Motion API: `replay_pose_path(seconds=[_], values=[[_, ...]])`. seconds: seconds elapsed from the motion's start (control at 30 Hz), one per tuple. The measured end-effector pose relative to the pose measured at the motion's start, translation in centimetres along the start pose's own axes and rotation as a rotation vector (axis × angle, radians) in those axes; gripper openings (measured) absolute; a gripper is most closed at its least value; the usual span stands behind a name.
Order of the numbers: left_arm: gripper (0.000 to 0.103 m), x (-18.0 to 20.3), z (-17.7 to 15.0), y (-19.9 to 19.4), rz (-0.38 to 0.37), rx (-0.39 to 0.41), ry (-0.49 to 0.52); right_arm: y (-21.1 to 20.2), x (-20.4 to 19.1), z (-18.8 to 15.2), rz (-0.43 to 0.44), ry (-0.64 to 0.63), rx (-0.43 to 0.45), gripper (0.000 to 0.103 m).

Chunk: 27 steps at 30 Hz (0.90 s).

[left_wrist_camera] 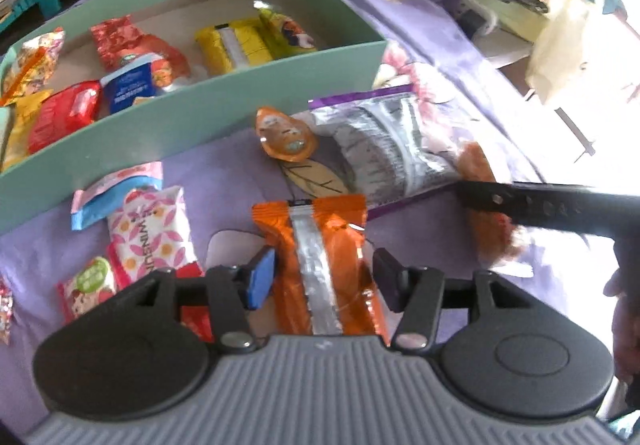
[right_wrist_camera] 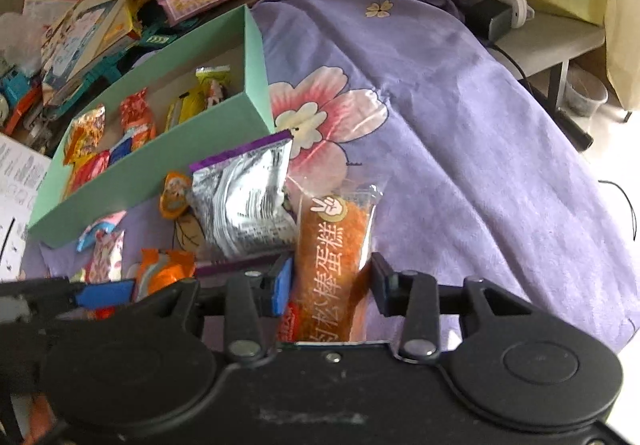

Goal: Organize snacks
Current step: 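Carry wafer bag into tray and open left tool while right tool drops sausage cake in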

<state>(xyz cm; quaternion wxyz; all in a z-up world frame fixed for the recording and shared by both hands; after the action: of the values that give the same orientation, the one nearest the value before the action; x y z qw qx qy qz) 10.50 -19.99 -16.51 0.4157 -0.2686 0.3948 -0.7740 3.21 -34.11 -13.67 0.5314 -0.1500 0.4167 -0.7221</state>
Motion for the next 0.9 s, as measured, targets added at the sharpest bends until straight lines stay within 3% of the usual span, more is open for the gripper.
replay_pose_path(seconds=[0.03, 0.1, 0.33, 0.37, 0.43, 0.57, 0.7, 0.9], values=[[0.065, -0.3, -0.1, 0.2, 0.016, -0.017, -0.012, 0.0, -0.1, 0.0, -0.003, -0.011, 0.001, 0.040], [0.068, -1.0, -0.5, 0.2, 0.047, -0.037, -0.026, 0.1, -0.2, 0.0, -0.006, -0.018, 0.003, 0.040], [0.070, -0.1, -2.0, 0.0, 0.071, -0.076, 0.055, 0.2, -0.8, -0.3, -0.024, -0.055, 0.022, 0.041], [0.069, 0.1, -2.0, 0.0, 0.079, -0.069, 0.072, 0.2, -0.9, -0.3, -0.032, -0.057, 0.023, 0.040], [0.051, 0.5, -1.7, -0.2, 0.068, -0.049, 0.090, 0.1, -0.8, -0.2, -0.032, -0.041, 0.019, 0.038], [0.049, 0.5, -1.2, -0.9, 0.061, -0.038, 0.081, -0.8, -0.3, 0.3, -0.014, 0.010, 0.020, 0.038], [0.049, 0.2, 0.9, -2.9, 0.034, 0.016, 0.057, -2.3, -0.3, 2.3, 0.003, 0.032, 0.058, 0.037], [0.050, -2.5, 7.6, -5.9, 0.045, 0.140, 0.010, -3.0, -2.7, 8.0, 0.065, 0.005, 0.115, 0.037]])
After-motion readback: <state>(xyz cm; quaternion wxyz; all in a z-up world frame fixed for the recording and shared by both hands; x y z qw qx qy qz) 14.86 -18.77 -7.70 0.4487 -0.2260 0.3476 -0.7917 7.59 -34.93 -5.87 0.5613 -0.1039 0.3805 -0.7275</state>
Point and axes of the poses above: each gripper's, at about its wrist camera, not at the fingertips, and y roughly the way its jaws point, x to its right, z to its top, the point moved 10 cm from there along y, roughly the way its jaws point, and after that the axes turned 5 degrees about x, right-handed, at the moved point
